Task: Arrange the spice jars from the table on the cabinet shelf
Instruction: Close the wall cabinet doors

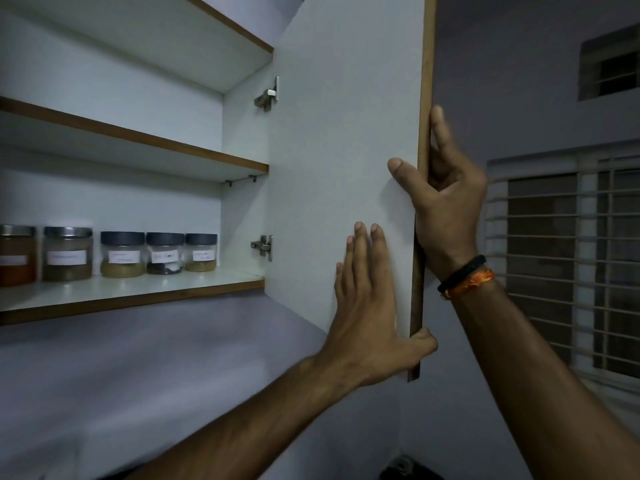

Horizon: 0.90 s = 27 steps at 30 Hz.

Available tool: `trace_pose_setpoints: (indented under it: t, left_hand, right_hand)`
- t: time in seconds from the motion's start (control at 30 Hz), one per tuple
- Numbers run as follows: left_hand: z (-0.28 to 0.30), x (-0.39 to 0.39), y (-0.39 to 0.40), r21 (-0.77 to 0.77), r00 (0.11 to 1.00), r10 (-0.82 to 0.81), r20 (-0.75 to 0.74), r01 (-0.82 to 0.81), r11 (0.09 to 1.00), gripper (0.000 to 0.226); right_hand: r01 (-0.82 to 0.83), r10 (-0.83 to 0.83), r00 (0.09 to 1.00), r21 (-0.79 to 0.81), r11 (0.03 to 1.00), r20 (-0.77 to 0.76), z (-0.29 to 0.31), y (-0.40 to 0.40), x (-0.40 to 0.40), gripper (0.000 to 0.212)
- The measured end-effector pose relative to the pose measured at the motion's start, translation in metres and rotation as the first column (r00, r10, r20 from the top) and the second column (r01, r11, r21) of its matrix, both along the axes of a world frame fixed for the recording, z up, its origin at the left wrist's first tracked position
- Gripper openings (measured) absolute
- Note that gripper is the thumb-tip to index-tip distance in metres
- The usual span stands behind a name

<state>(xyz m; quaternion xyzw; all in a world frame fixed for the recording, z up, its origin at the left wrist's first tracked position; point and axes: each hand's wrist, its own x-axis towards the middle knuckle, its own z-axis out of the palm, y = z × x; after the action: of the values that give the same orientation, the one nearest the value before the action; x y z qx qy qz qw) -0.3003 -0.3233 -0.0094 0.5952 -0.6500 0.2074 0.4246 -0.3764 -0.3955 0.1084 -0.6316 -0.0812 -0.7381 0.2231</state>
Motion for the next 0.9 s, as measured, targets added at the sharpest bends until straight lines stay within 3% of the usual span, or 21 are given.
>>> trace_pose_setpoints:
  t: [0.17, 0.5, 0.77, 0.9]
  left_hand:
    - [0.001, 0.03, 0.058, 0.008, 0.994, -0.096, -0.05, 0.097, 0.995, 0.13]
    - [0.007, 0.079, 0.17, -0.037, 0.991, -0.016, -0.135, 0.011, 0.999, 0.105]
    - [-0.005, 0.112, 0.214, -0.153, 0.953, 0.229, -0.198, -0.26, 0.953, 0.09]
    - [-0.005, 0.131, 0.225, -0.189, 0.91, 0.394, -0.132, -0.413, 0.891, 0.085]
  right_hand:
    - [-0.17, 0.169, 0.985, -0.018, 0.985, -0.028, -0.002, 0.045, 0.026, 0.072]
    - [-0.175, 0.169, 0.984, -0.15, 0.973, -0.049, -0.002, 0.127, 0.102, 0.078]
    - [-0.109, 0.077, 0.988, -0.255, 0.961, -0.133, -0.013, 0.163, 0.166, 0.055]
    - [-0.142, 0.094, 0.978, -0.262, 0.954, -0.188, -0.022, 0.172, 0.198, 0.052]
